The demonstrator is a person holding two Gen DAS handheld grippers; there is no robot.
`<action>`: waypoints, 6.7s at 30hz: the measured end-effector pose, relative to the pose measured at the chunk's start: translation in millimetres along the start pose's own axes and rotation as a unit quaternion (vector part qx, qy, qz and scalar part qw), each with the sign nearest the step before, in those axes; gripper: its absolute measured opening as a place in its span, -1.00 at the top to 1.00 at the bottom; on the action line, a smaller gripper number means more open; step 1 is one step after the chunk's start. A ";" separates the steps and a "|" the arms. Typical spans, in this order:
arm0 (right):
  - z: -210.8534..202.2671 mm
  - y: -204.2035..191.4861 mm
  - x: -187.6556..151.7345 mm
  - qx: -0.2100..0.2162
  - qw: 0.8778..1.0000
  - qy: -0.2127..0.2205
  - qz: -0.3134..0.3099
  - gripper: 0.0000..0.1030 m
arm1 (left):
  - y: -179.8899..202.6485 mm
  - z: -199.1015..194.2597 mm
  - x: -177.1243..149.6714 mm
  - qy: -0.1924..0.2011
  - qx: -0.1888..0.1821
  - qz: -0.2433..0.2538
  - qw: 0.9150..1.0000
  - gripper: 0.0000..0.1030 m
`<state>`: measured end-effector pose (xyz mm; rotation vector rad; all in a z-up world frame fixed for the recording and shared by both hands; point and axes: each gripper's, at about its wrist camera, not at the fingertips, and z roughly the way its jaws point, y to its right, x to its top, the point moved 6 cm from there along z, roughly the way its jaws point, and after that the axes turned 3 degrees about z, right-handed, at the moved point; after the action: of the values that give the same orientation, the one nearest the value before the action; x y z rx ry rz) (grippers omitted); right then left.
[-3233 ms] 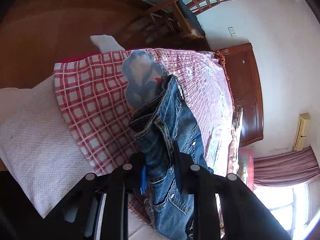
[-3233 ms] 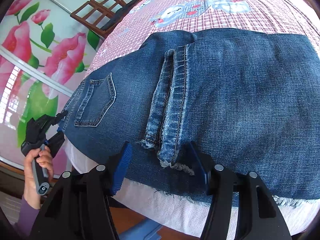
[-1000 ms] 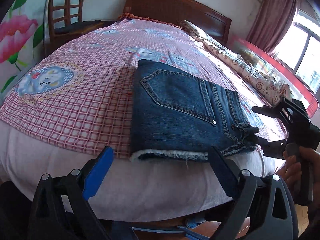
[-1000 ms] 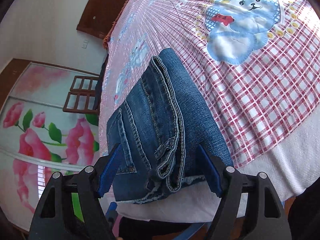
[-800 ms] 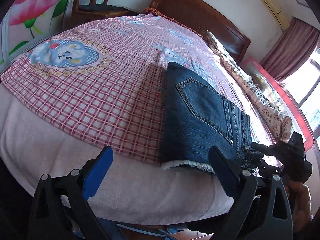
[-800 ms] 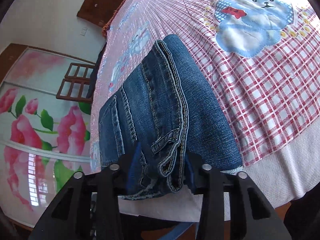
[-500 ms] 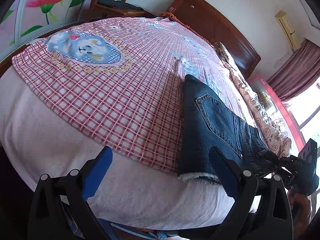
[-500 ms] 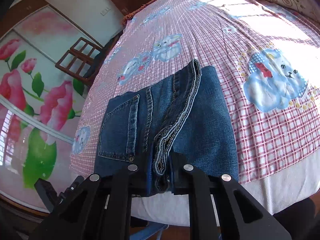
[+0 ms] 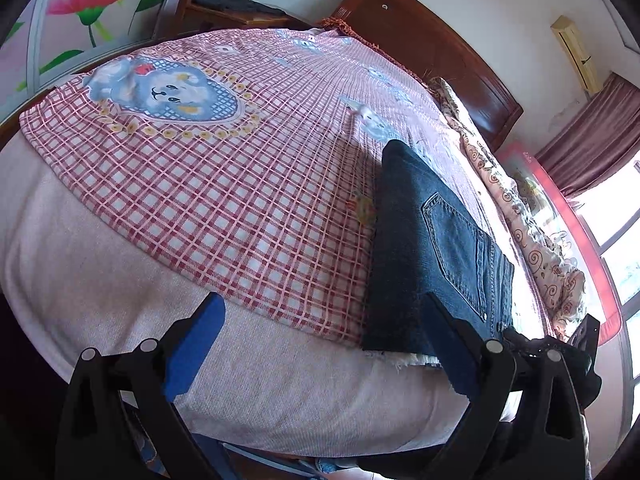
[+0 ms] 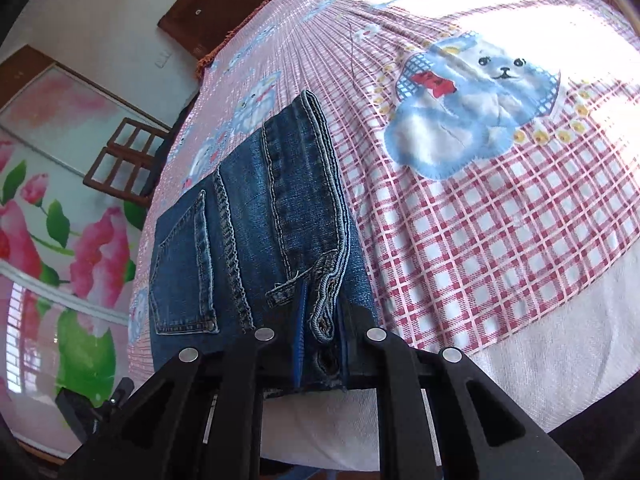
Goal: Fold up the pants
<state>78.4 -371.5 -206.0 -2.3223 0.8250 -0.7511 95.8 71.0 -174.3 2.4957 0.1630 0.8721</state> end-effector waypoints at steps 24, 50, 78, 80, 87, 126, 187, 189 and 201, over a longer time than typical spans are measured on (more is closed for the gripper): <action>21.0 -95.8 75.5 0.109 0.994 0.010 0.010 0.72 | 157.0 139.4 115.8 -0.077 -0.126 0.118 0.982 -0.96; 9.5 -58.8 41.9 0.082 0.995 -0.028 0.046 0.20 | 141.6 124.2 70.4 -0.102 0.019 0.217 0.971 -0.95; -13.4 -31.7 -29.1 0.115 0.989 -0.080 0.044 0.28 | 102.9 100.3 -6.8 -0.137 0.012 0.191 0.972 -0.96; -30.4 -36.4 -11.6 0.123 0.991 -0.040 0.031 0.14 | 104.4 101.1 -5.7 -0.138 0.010 0.193 0.971 -0.96; -31.7 4.9 52.4 0.053 0.998 0.034 0.032 -0.04 | 103.5 101.7 -5.6 -0.134 0.011 0.193 0.972 -0.96; 31.7 -33.2 19.6 0.109 0.983 -0.141 0.032 -0.06 | 37.3 50.6 40.5 -0.123 -0.033 0.100 0.987 -0.96; 26.0 -25.6 11.1 0.060 0.991 -0.118 -0.003 0.57 | 93.4 149.9 32.3 -0.252 -0.171 -0.072 0.950 0.56; 23.7 -27.6 11.0 0.054 0.992 -0.114 -0.010 0.61 | 93.2 146.7 31.4 -0.243 -0.178 -0.086 0.950 0.63; -7.9 -68.5 8.1 0.030 0.992 -0.092 -0.080 0.67 | 80.4 118.5 28.7 -0.221 -0.190 -0.104 0.951 0.77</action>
<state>104.3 -334.7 -153.1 -2.3812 0.5326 -0.6061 187.3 -40.0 -199.7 2.1905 0.0921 0.2166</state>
